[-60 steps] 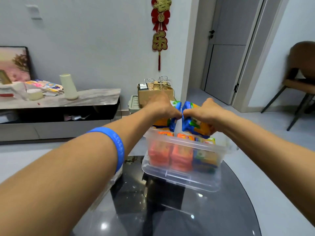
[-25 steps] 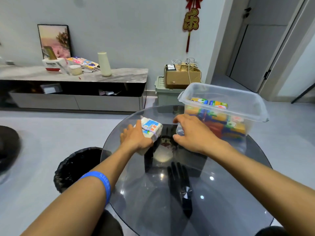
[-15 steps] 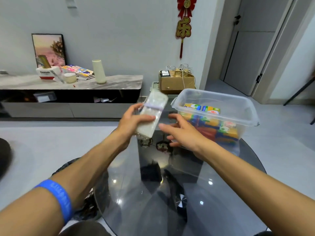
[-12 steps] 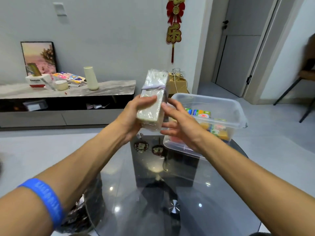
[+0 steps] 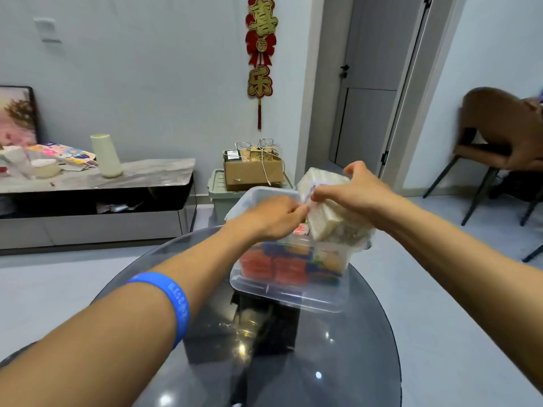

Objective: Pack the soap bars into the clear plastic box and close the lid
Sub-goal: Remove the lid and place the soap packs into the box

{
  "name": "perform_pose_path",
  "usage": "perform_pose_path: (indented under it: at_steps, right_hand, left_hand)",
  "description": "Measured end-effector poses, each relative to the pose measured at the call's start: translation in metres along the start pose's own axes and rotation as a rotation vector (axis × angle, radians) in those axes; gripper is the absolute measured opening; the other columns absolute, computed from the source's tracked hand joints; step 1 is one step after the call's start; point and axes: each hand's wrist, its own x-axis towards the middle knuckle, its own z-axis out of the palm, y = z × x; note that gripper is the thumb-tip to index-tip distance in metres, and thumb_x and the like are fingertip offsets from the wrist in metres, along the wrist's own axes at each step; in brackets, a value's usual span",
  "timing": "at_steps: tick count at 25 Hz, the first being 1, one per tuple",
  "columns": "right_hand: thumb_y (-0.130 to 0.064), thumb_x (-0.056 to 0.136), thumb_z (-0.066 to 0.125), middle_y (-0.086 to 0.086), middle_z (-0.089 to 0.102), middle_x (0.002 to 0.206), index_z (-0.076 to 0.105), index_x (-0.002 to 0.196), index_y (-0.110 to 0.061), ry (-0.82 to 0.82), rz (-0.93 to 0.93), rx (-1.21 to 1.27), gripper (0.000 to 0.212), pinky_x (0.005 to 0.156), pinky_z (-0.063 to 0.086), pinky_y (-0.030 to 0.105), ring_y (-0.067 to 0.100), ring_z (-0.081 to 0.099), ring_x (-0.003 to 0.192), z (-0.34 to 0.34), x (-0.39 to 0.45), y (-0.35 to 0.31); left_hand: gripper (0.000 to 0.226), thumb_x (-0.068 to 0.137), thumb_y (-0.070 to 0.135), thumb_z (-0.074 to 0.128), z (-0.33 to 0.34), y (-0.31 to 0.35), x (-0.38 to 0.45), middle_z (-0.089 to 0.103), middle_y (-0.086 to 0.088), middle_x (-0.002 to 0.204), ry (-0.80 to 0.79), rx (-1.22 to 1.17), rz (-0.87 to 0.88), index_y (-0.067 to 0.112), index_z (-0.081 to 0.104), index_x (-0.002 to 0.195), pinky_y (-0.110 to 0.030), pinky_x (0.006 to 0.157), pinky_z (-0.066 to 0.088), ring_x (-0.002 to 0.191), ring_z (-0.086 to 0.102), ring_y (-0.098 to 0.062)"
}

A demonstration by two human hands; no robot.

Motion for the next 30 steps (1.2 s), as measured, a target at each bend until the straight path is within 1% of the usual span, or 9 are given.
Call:
perform_pose_path:
  at_steps: [3,6,11,16,20,22,25,28,30]
  right_hand:
    - [-0.066,0.053,0.067,0.005,0.058,0.104,0.042,0.121,-0.022,0.002,0.017,-0.222,0.085,0.082,0.051,0.042,0.032,0.057,0.096,0.006,0.024,0.007]
    - [-0.068,0.054,0.058,0.008,0.059,0.098,0.043,0.119,-0.016,0.022,0.036,-0.309,0.084,0.064,0.045,0.036,0.032,0.055,0.086,0.014,0.039,0.005]
    - [-0.064,0.063,0.058,0.012,0.061,0.119,0.032,0.138,-0.011,0.054,0.032,-0.462,0.095,0.067,0.037,0.034,0.034,0.056,0.109,0.048,0.045,0.008]
    - [-0.067,0.072,0.053,0.012,0.062,0.106,0.043,0.127,-0.01,0.071,-0.016,-0.767,0.079,0.067,0.045,0.037,0.033,0.055,0.102,0.077,0.044,0.012]
    - [-0.072,0.081,0.03,0.014,0.054,0.132,0.042,0.133,-0.021,-0.192,-0.035,-1.072,0.073,0.1,0.022,0.061,0.035,0.035,0.128,0.079,0.051,0.025]
    - [-0.073,0.082,0.03,0.012,0.053,0.136,0.044,0.128,-0.023,-0.245,-0.053,-0.909,0.069,0.098,0.025,0.058,0.033,0.035,0.129,0.072,0.054,0.035]
    - [-0.043,0.084,0.053,0.01,0.06,0.124,0.055,0.097,-0.021,0.034,-0.136,-0.412,0.025,0.088,0.038,0.044,0.032,0.046,0.114,0.062,0.046,0.058]
    - [-0.023,0.076,0.063,0.009,0.055,0.123,0.055,0.114,-0.019,0.239,0.066,0.075,0.039,0.086,0.046,0.041,0.032,0.052,0.107,0.058,0.029,0.085]
    - [-0.017,0.073,0.063,0.009,0.061,0.113,0.056,0.109,-0.016,0.142,0.228,0.459,0.036,0.076,0.058,0.045,0.03,0.061,0.094,0.057,0.02,0.094]
  left_hand:
    - [0.034,0.097,0.029,0.037,0.007,0.0,0.032,0.065,-0.012,0.103,-0.274,0.184,-0.026,0.013,0.062,0.081,-0.028,0.064,0.036,0.08,0.051,-0.021]
    - [0.039,0.097,0.037,0.029,0.018,-0.013,0.041,0.055,-0.015,0.131,-0.466,0.343,-0.081,0.014,0.059,0.107,-0.033,0.08,0.031,0.104,0.05,-0.028]
    - [0.042,0.087,0.049,0.024,0.026,-0.03,0.036,0.056,-0.016,0.131,-0.305,0.449,-0.119,0.022,0.053,0.099,-0.039,0.084,0.038,0.097,0.049,-0.029]
    - [0.047,0.077,0.053,0.021,0.027,-0.037,0.036,0.058,-0.01,0.129,-0.281,0.437,-0.103,0.024,0.054,0.093,-0.042,0.09,0.041,0.097,0.05,-0.027]
    - [0.06,0.079,0.055,0.021,0.028,-0.041,0.038,0.055,-0.01,0.134,-0.29,0.434,-0.112,0.023,0.06,0.112,-0.037,0.08,0.034,0.111,0.051,-0.03]
    - [0.048,0.082,0.053,0.024,0.028,-0.04,0.034,0.058,-0.011,0.128,-0.269,0.42,-0.145,0.024,0.058,0.098,-0.038,0.077,0.037,0.1,0.051,-0.029]
    - [0.037,0.083,0.045,0.033,0.038,-0.036,0.014,0.065,-0.011,0.088,0.058,0.299,-0.062,0.02,0.057,0.07,-0.036,0.061,0.037,0.084,0.059,-0.031]
    - [0.032,0.077,0.037,0.05,0.044,-0.048,-0.02,0.069,-0.004,0.103,0.612,0.103,-0.003,0.024,0.068,0.1,-0.039,0.081,0.045,0.101,0.057,-0.028]
    - [0.05,0.074,0.04,0.061,0.031,-0.068,-0.025,0.06,-0.003,0.121,0.731,-0.001,-0.261,0.02,0.058,0.12,-0.043,0.092,0.044,0.11,0.052,-0.026]
